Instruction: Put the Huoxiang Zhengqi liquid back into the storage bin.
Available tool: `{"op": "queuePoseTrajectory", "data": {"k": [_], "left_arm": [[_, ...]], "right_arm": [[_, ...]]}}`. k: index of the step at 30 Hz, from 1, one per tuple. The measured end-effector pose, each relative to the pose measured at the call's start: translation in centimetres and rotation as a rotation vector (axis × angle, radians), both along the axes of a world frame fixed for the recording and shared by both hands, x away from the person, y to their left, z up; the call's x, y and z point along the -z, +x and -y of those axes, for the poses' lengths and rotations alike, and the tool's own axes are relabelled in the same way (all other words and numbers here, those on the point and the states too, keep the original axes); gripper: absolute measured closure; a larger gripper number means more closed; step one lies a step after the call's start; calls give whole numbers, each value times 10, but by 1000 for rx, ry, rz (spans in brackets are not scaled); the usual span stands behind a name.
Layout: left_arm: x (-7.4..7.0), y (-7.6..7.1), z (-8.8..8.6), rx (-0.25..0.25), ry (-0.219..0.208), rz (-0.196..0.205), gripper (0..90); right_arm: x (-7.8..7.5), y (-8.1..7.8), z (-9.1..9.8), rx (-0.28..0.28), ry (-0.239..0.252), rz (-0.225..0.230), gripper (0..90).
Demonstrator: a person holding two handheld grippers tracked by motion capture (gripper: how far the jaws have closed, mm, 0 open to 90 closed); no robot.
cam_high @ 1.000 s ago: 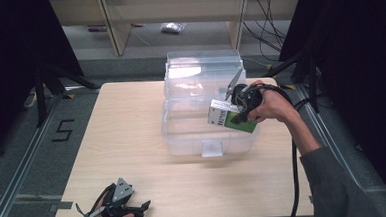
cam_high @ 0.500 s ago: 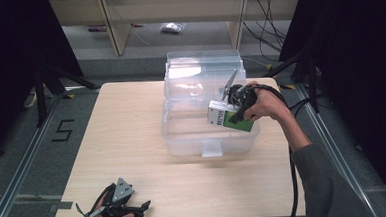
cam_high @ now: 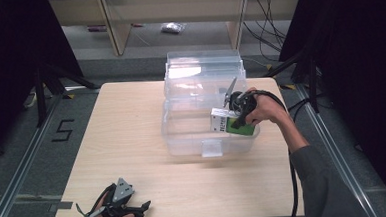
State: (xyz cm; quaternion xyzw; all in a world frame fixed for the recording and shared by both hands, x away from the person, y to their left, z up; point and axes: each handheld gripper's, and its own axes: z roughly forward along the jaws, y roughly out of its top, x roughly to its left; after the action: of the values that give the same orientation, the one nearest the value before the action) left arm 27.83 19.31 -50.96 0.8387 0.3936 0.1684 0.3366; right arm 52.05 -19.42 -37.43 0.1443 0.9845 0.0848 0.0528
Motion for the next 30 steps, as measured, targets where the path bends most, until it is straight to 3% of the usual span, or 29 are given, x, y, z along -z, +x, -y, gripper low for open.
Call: {"op": "queuePoseTrajectory", "data": {"k": [14, 15, 16, 19, 20, 22, 24, 30], "left_arm": [[1, 0, 0, 3, -7, 0, 166], [0, 0, 0, 1, -3, -3, 166], [0, 0, 0, 1, -1, -3, 166], [1, 0, 0, 3, -6, 0, 166], [0, 0, 0, 0, -1, -2, 166], [0, 0, 0, -2, -5, -2, 166], [1, 0, 0, 3, -6, 1, 166], [0, 0, 0, 1, -2, -3, 166]], "right_arm": [[13, 3, 3, -39, -14, -14, 649], [14, 2, 2, -18, -15, -23, 649], [14, 5, 3, -47, -14, -14, 649], [17, 3, 1, -28, -22, -20, 648], [19, 4, 1, -53, -21, -23, 648], [21, 3, 0, -20, -24, -27, 648], [25, 5, 0, -48, -24, -31, 647], [34, 6, 2, -28, -25, -48, 644]]}}
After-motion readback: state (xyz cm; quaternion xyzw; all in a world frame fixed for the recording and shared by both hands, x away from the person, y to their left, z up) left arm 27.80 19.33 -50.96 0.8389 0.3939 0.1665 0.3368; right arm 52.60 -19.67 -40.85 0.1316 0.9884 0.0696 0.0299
